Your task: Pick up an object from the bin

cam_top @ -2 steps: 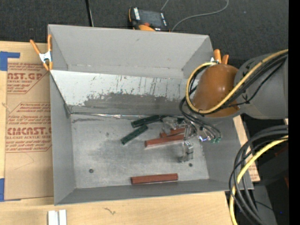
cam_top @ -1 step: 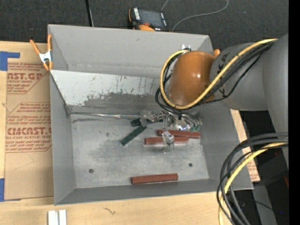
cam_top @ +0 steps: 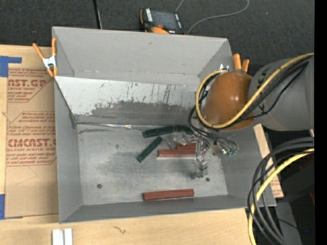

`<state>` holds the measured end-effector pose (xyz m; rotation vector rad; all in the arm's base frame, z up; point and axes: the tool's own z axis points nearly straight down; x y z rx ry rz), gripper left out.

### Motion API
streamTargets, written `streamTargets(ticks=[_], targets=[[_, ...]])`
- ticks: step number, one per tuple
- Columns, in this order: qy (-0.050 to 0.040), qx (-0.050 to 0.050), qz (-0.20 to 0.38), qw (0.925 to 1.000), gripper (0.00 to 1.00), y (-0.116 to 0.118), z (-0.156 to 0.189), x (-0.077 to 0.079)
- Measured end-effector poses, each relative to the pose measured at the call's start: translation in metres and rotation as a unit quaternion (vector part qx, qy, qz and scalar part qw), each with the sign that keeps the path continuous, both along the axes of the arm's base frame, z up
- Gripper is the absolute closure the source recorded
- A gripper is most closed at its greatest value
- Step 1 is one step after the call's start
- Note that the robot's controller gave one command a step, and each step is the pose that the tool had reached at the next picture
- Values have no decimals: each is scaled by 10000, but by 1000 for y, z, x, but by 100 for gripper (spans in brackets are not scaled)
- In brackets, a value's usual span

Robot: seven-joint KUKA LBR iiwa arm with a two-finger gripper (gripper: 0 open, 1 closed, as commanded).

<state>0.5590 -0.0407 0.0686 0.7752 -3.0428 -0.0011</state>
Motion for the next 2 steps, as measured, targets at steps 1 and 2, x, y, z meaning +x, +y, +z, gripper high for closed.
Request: streamTargets(ticks=[1, 2], targets=[[-18, 7, 20, 10000, 100, 3, 2, 2], [-61, -1, -317, 9995, 100, -2, 139, 2]])
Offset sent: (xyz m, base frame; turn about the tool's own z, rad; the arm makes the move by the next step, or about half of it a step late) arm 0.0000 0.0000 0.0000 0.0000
